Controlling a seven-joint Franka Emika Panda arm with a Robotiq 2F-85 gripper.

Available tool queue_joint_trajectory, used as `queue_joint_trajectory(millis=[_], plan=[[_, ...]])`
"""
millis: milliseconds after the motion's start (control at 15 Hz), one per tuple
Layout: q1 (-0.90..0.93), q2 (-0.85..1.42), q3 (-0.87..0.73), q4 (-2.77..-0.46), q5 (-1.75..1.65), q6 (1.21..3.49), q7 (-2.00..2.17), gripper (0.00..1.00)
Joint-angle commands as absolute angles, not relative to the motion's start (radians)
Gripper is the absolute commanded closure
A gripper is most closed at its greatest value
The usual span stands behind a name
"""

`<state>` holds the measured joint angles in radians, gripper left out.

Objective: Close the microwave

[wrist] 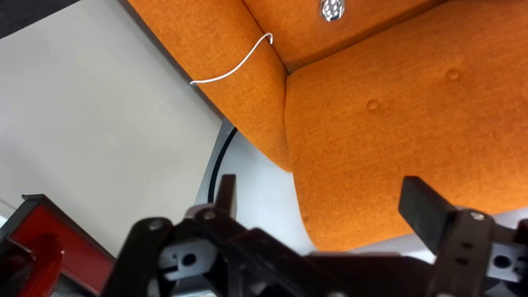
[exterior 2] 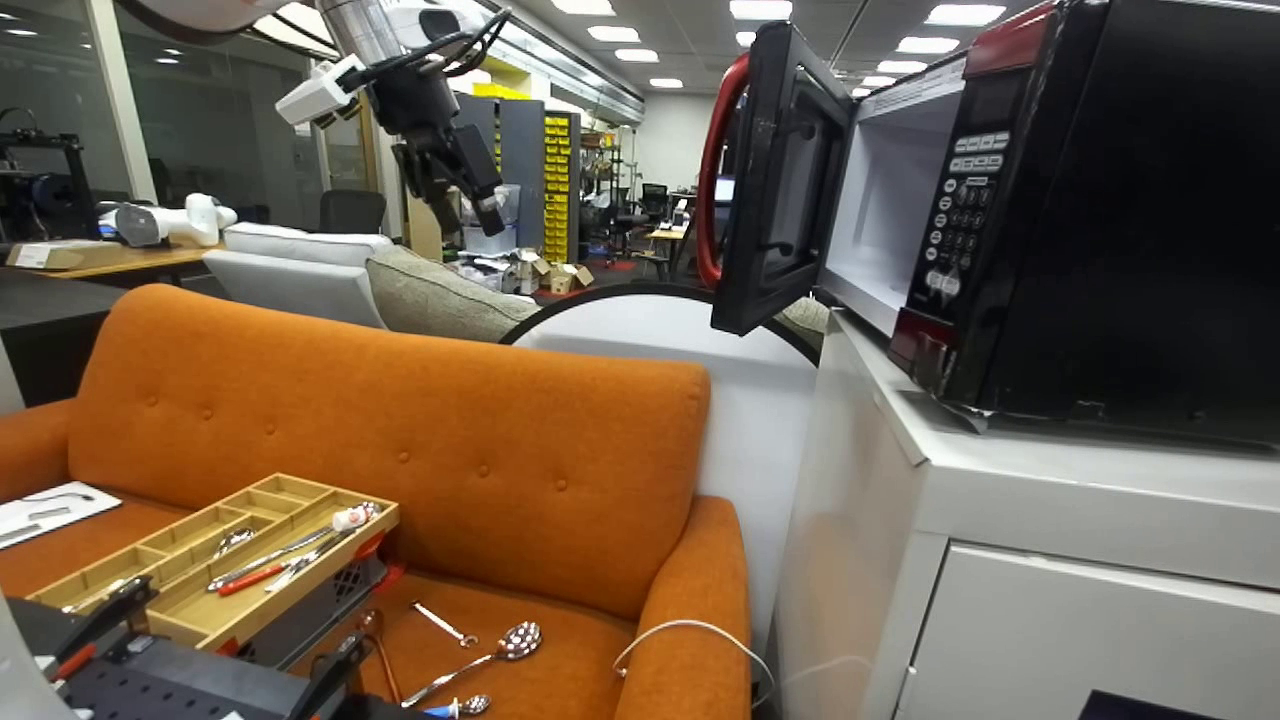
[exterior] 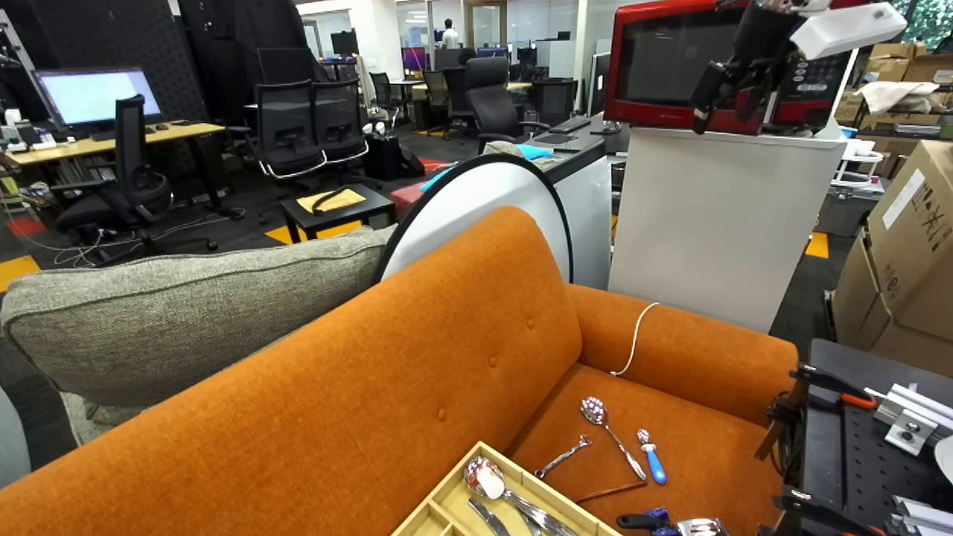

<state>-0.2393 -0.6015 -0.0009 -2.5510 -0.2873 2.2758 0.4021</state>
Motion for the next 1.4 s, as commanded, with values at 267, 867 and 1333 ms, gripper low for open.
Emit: queue_joint_trajectory(millis=[267, 867, 1333], plan=[[-0.495, -0.471, 0.128, -2.539, -0.615, 2.496, 0.868, 0.0], [-0.436, -0.458, 0.054, -2.512, -0.889, 2.401, 1.263, 0.0], [-0.467, -0.461, 0.071, -2.47, -1.236, 2.327, 1.676, 0.0]])
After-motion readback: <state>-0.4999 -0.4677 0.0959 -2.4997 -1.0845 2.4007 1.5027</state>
